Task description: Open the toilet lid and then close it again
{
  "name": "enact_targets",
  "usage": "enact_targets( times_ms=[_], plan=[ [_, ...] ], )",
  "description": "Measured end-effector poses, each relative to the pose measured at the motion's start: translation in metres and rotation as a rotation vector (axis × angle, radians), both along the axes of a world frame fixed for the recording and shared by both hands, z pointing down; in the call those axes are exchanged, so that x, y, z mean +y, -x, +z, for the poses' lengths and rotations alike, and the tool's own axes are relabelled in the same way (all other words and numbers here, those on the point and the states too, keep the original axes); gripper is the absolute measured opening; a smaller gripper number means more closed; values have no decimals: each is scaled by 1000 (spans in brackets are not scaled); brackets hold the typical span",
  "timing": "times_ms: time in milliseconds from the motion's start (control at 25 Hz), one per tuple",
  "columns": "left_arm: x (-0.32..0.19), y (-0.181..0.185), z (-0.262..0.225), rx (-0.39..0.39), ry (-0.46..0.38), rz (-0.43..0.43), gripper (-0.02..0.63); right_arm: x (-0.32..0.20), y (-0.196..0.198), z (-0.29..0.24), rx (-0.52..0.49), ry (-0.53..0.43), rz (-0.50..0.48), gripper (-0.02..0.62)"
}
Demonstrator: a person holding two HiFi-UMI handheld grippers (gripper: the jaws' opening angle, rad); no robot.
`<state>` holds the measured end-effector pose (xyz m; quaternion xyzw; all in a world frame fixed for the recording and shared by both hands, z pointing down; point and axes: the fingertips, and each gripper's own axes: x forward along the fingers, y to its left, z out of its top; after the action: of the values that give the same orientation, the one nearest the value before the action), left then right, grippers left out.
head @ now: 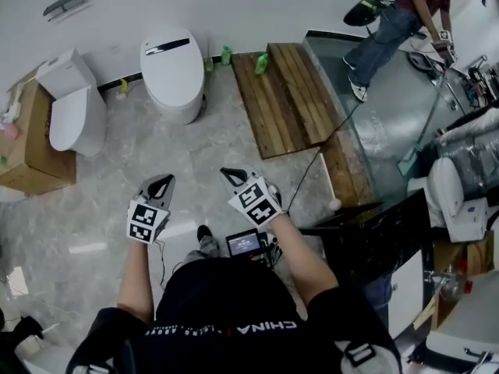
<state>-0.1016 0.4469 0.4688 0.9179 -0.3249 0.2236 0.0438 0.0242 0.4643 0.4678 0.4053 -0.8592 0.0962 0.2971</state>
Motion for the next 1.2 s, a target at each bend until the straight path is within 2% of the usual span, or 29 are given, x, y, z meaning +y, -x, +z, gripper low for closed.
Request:
enact_targets(
  times_ms=[280,480,840,1000,1200],
  plan=[
    [-73,34,-1,6,-8,1,11,-69,28,-8,44,-7,4,12],
    [-91,36,3,31,3,-8,11,-99,32,-2,62,8,-9,12],
    [-147,29,20,0,24,-19,11,-164,42,17,48,16,-31,12],
    [-187,28,28,-41,4,-74,11,-207,38,33,21,39,-60,12],
    [-255,14,43,-75,29,-141,11,-289,25,45,17,38,-123,12]
  ],
)
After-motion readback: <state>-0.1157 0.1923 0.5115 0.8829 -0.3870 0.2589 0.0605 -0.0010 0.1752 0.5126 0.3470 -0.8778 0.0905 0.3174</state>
